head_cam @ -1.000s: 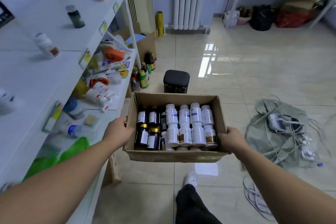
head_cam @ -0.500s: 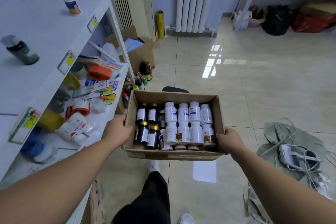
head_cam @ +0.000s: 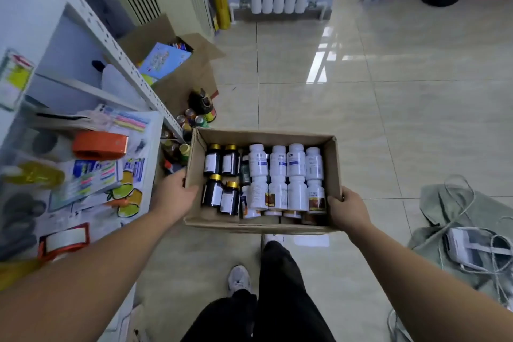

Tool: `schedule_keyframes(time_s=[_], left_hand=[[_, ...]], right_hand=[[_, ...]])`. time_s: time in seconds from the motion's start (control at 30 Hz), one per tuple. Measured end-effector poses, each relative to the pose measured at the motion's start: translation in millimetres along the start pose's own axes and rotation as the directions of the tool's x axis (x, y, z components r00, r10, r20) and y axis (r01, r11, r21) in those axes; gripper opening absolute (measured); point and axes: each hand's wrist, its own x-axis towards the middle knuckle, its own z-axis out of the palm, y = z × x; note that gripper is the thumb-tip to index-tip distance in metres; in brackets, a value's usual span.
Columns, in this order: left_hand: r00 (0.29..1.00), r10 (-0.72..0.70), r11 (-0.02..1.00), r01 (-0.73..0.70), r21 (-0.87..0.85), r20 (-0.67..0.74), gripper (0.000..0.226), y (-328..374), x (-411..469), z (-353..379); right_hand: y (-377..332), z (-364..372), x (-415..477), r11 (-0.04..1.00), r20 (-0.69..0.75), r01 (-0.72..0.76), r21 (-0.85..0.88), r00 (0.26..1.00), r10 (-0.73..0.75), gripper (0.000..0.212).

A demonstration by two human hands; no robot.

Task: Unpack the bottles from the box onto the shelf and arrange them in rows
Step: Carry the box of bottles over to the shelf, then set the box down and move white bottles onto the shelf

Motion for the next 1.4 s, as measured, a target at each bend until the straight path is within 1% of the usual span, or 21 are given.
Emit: schedule_keyframes(time_s=[0.1, 0.23, 0.37, 0.47, 0.53, 0.63, 0.73, 0.9, 1.03, 1.13, 1.17, 1.2, 1.23, 1.27, 1.3, 1.33, 1.37, 1.4], left_hand=[[0.999, -0.028, 0.999, 0.029, 0.044, -0.021, 0.030, -2.8, 53.9, 23.8], [0.997, -0.064, 0.997, 0.065, 0.032, -0.035, 0.027, -18.8, 116.1, 62.7], [0.993, -0.120, 0.993, 0.120, 0.000, -0.002, 0.033, -42.6, 168.1, 105.3], [0.990, -0.140, 0.990, 0.140, -0.002, 0.031, 0.025, -59.1, 205.1, 131.7], [0.990, -0.137, 0.991, 0.137, 0.004, 0.021, 0.020, -69.8, 226.5, 146.7], [0.989, -0.145, 0.989, 0.145, -0.005, 0.012, 0.025, -82.7, 244.4, 168.7], [0.983, -0.178, 0.984, 0.178, -0.010, 0.035, 0.030, -95.6, 253.3, 186.4], [0.977, -0.200, 0.979, 0.202, -0.027, 0.069, 0.026, -109.0, 260.1, 208.6], [0.976, -0.209, 0.976, 0.212, -0.044, 0.061, 0.025, -111.4, 265.9, 217.7], [0.973, -0.210, 0.975, 0.216, -0.055, 0.095, 0.028, -117.1, 267.4, 218.1], [0.969, -0.213, 0.974, 0.221, -0.056, 0.121, 0.031, -118.5, 267.1, 217.3], [0.962, -0.223, 0.971, 0.234, -0.056, 0.157, 0.037, -117.9, 266.6, 215.9], [0.953, -0.239, 0.967, 0.252, -0.047, 0.188, 0.046, -115.1, 266.6, 213.7], [0.948, -0.258, 0.964, 0.266, -0.021, 0.186, 0.057, -109.7, 267.4, 210.4], [0.954, -0.268, 0.963, 0.267, 0.021, 0.132, 0.065, -102.7, 269.0, 206.2], [0.970, -0.239, 0.969, 0.236, 0.068, 0.041, 0.068, -94.2, 270.5, 201.6], [0.985, -0.167, 0.980, 0.171, 0.103, -0.048, 0.062, -84.5, 271.5, 197.8], [0.992, -0.080, 0.990, 0.091, 0.112, -0.095, 0.052, -73.5, 273.0, 195.5]], right_hand=[[-4.7, 19.1, 57.9, 1.000, 0.015, -0.001, -0.009, 1.000, 0.001, 0.013], [-5.0, 47.0, 125.3, 1.000, 0.023, -0.009, -0.029, 1.000, 0.009, 0.013], [4.2, 78.4, 182.7, 0.998, 0.046, -0.038, -0.057, 0.998, 0.041, 0.014], [13.1, 103.0, 220.0, 0.997, 0.043, -0.050, -0.065, 0.998, 0.053, 0.014], [20.0, 119.2, 240.1, 0.996, 0.037, -0.044, -0.076, 0.998, 0.046, 0.015], [32.8, 139.3, 262.0, 0.995, 0.031, -0.054, -0.088, 0.998, 0.057, 0.016], [44.2, 156.7, 275.9, 0.994, 0.021, -0.068, -0.090, 0.997, 0.070, 0.015], [59.0, 170.9, 282.8, 0.990, 0.019, -0.098, -0.099, 0.995, 0.100, 0.014], [66.3, 175.5, 286.8, 0.991, 0.007, -0.073, -0.109, 0.997, 0.075, 0.016], [67.4, 177.3, 290.0, 0.984, 0.043, -0.079, -0.158, 0.995, 0.086, 0.015], [67.2, 177.5, 289.5, 0.979, 0.063, -0.103, -0.175, 0.991, 0.116, 0.018], [65.8, 176.9, 288.8, 0.973, 0.084, -0.140, -0.184, 0.984, 0.158, 0.027], [61.3, 174.4, 287.4, 0.969, 0.075, -0.178, -0.173, 0.978, 0.193, 0.043], [53.6, 170.4, 285.8, 0.970, 0.016, -0.194, -0.144, 0.980, 0.199, 0.058], [43.3, 166.0, 284.5, 0.980, -0.083, -0.154, -0.124, 0.986, 0.144, 0.064], [31.1, 162.0, 283.4, 0.989, -0.176, -0.040, -0.139, 0.984, 0.015, 0.060], [17.5, 159.5, 282.3, 0.975, -0.222, 0.101, -0.198, 0.964, -0.145, 0.050], [3.7, 160.1, 282.8, 0.942, -0.204, 0.225, -0.251, 0.939, -0.278, 0.038]])
